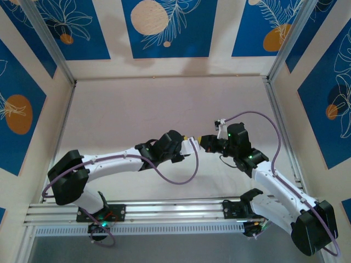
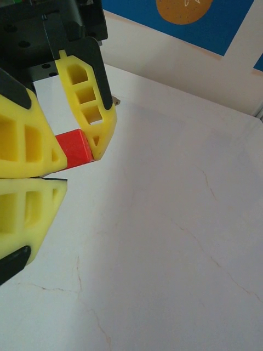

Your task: Unlock with the key

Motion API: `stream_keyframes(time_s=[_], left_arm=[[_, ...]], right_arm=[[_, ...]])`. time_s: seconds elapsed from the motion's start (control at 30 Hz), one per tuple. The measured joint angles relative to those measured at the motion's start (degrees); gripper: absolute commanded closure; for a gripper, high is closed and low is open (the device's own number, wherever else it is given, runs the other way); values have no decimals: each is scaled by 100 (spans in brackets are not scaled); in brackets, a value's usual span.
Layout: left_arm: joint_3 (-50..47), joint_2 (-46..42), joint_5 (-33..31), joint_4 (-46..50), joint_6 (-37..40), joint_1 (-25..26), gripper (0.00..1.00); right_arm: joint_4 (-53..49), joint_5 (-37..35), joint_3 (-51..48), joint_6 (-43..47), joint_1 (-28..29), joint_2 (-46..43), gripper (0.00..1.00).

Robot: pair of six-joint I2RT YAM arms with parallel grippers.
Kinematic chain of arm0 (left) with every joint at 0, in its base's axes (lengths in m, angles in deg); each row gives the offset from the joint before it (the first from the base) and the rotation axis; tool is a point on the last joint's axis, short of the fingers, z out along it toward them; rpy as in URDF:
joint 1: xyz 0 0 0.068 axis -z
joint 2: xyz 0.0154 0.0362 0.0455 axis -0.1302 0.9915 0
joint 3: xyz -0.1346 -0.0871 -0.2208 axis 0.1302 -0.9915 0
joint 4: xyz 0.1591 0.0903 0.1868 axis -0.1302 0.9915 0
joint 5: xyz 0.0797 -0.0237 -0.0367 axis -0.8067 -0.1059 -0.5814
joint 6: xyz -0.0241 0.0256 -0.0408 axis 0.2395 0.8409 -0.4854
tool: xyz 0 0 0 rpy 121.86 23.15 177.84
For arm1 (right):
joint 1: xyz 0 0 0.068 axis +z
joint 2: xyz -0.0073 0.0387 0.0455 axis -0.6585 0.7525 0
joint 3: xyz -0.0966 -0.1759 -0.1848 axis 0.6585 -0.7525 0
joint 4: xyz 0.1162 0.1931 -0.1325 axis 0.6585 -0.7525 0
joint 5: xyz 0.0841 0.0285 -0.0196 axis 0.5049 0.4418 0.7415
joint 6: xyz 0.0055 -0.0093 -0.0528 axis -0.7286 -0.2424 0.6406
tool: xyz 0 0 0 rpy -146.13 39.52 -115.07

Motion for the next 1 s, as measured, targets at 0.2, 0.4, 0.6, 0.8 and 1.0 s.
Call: stream_keyframes(time_s=[0.2, 0.4, 0.6, 0.8, 1.0], left_arm=[[0, 13, -81, 68, -22, 0, 81], [0, 79, -142, 122, -15, -2, 81], [9, 151, -249, 138, 46, 24, 82], [9, 162, -404, 146, 116, 37, 83], [9, 214, -472, 151, 59, 37, 83]], right_arm=[[157, -4, -33, -96, 59, 120, 100], [238, -17, -33, -232, 125, 302, 100], [273, -28, -31, -365, 175, 476, 100], [402, -74, -20, -452, 232, 568, 100], [505, -247, -24, -426, 365, 654, 100]])
